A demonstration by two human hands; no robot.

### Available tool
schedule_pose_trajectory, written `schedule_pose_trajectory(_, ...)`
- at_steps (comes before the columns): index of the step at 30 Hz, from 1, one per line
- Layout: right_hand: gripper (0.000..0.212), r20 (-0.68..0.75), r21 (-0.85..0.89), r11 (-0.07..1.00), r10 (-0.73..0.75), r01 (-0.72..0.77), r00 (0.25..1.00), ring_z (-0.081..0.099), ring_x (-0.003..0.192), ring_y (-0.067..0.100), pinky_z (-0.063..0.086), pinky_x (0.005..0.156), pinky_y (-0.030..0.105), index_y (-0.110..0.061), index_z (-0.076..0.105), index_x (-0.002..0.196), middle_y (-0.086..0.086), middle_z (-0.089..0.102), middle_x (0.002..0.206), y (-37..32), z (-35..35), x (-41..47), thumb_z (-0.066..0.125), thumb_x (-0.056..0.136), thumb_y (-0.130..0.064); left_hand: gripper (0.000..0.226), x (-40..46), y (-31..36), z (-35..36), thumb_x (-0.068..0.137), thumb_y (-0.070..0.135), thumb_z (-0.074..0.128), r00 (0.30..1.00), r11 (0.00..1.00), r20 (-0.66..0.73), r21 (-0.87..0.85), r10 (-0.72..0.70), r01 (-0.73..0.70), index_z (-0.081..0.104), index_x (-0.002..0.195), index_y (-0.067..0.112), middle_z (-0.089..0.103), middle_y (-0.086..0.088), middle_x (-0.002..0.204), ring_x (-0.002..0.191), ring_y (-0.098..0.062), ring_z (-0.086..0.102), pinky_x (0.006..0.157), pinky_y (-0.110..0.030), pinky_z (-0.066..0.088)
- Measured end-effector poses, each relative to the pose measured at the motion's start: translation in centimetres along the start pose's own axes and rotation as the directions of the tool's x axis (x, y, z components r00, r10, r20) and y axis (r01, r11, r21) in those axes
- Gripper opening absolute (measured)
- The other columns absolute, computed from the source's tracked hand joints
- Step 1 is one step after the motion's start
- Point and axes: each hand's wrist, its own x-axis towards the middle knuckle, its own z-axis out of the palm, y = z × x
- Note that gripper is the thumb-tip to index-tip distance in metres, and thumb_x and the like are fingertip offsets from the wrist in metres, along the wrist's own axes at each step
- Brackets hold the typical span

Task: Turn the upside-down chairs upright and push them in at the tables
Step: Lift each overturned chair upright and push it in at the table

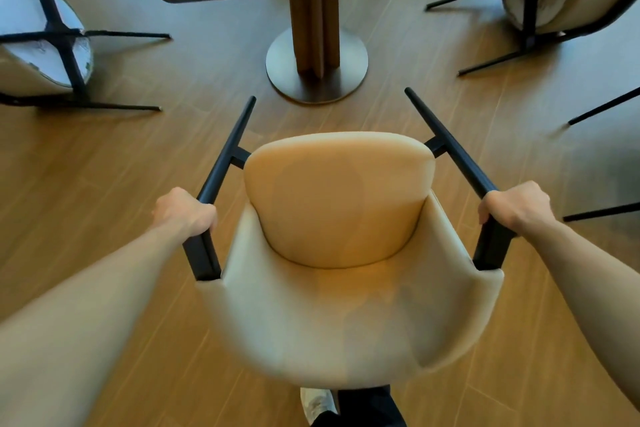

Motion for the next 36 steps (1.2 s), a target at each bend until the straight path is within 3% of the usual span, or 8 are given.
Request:
schedule_pose_trajectory(8, 0.047, 0.108, -0.074, 0.996, -0.035, 0.044, 0.993, 0.068, 0.072, 0.038, 0.057, 0.047, 0.035, -0.005, 0.060, 0.091, 0.018, 0.069, 0.084, -11.4, -4.0, 5.6, 0.081, 0.050, -0.016, 0.044, 6.4, 8.9, -6.6, 0.051, 0.025, 0.090, 1.000, 0.995, 0.004, 0.102, -0.007, 0.006, 0.064, 0.082, 0.007, 0.067, -0.015, 0.080, 0.067, -0.033, 0.066, 0.048, -0.028, 0.048)
schedule_pose_trajectory(14, 0.045, 0.126, -0.156, 0.985, -0.050, 0.069, 0.991, 0.068, 0.073, 0.040, 0.059, 0.050, 0.038, -0.007, 0.058, 0.092, 0.020, 0.068, 0.086, -18.2, -5.4, 9.4, 0.080, 0.055, -0.015, 0.012, 9.6, 13.3, -7.5, 0.069, 0.018, 0.070, 0.956, 0.995, -0.276, 0.008, 0.099, -0.101, 0.067, 0.078, 0.012, 0.065, -0.010, 0.073, 0.068, -0.030, 0.063, 0.061, -0.033, 0.058)
schedule_pose_trajectory(17, 0.047, 0.127, -0.174, 0.983, -0.041, 0.063, 0.991, 0.069, 0.072, 0.040, 0.058, 0.046, 0.038, -0.007, 0.057, 0.093, 0.020, 0.068, 0.085, -21.0, -5.6, 11.3, 0.079, 0.053, -0.015, 0.021, 11.3, 14.7, -7.4, 0.068, 0.012, 0.065, 0.908, 0.973, -0.379, -0.071, 0.179, -0.221, 0.060, 0.087, 0.018, 0.062, -0.008, 0.081, 0.078, -0.033, 0.061, 0.070, -0.042, 0.061)
schedule_pose_trajectory(23, 0.041, -0.013, -0.112, 0.992, -0.059, 0.058, 0.998, 0.065, 0.071, 0.034, 0.050, 0.050, 0.030, -0.004, 0.065, 0.085, 0.016, 0.068, 0.083, -25.6, -5.1, 14.7, 0.073, 0.046, -0.017, 0.044, 16.0, 19.0, -8.0, 0.065, 0.005, 0.065, 0.859, 0.932, -0.468, -0.170, 0.209, -0.320, 0.054, 0.104, 0.020, 0.058, -0.005, 0.106, 0.090, -0.032, 0.055, 0.074, -0.039, 0.048)
schedule_pose_trajectory(25, 0.048, -0.113, -0.027, 0.994, -0.109, 0.107, 0.988, 0.064, 0.074, 0.030, 0.049, 0.056, 0.031, -0.005, 0.067, 0.095, 0.012, 0.068, 0.084, -27.0, -4.4, 16.0, 0.071, 0.049, -0.017, 0.045, 17.8, 20.7, -8.8, 0.066, 0.007, 0.064, 0.867, 0.934, -0.452, -0.172, 0.208, -0.313, 0.052, 0.107, 0.022, 0.057, -0.005, 0.109, 0.091, -0.034, 0.054, 0.075, -0.039, 0.046)
schedule_pose_trajectory(29, 0.076, -0.267, 0.127, 0.964, -0.194, 0.234, 0.944, 0.058, 0.090, 0.035, 0.052, 0.077, 0.045, -0.026, 0.036, 0.140, 0.012, 0.060, 0.107, -28.3, -2.4, 18.0, 0.073, 0.073, -0.025, 0.048, 20.6, 23.8, -10.3, 0.077, 0.015, 0.070, 0.862, 0.934, -0.440, -0.122, 0.252, -0.336, 0.048, 0.119, 0.022, 0.054, -0.009, 0.124, 0.092, -0.042, 0.059, 0.074, -0.040, 0.043)
schedule_pose_trajectory(33, 0.090, -0.229, -0.030, 0.949, -0.313, 0.314, 0.922, 0.055, 0.079, 0.037, 0.045, 0.071, 0.043, -0.041, 0.013, 0.152, 0.014, 0.056, 0.099, -26.9, -0.8, 18.7, 0.073, 0.086, -0.030, 0.074, 21.7, 24.9, -9.2, 0.083, 0.012, 0.072, 0.820, 0.921, -0.446, 0.031, 0.360, -0.388, 0.034, 0.146, 0.020, 0.043, -0.019, 0.130, 0.086, -0.049, 0.061, 0.069, -0.048, 0.047)
schedule_pose_trajectory(36, 0.102, -0.226, -0.149, 0.934, -0.351, 0.324, 0.909, 0.065, 0.090, 0.048, 0.046, 0.071, 0.049, -0.042, 0.001, 0.157, 0.022, 0.064, 0.106, -27.8, -0.5, 20.2, 0.076, 0.088, -0.037, 0.102, 22.4, 25.8, -8.6, 0.080, 0.005, 0.073, 0.825, 0.932, -0.447, 0.063, 0.345, -0.356, 0.014, 0.161, 0.021, 0.040, -0.024, 0.130, 0.092, -0.051, 0.059, 0.072, -0.058, 0.052)
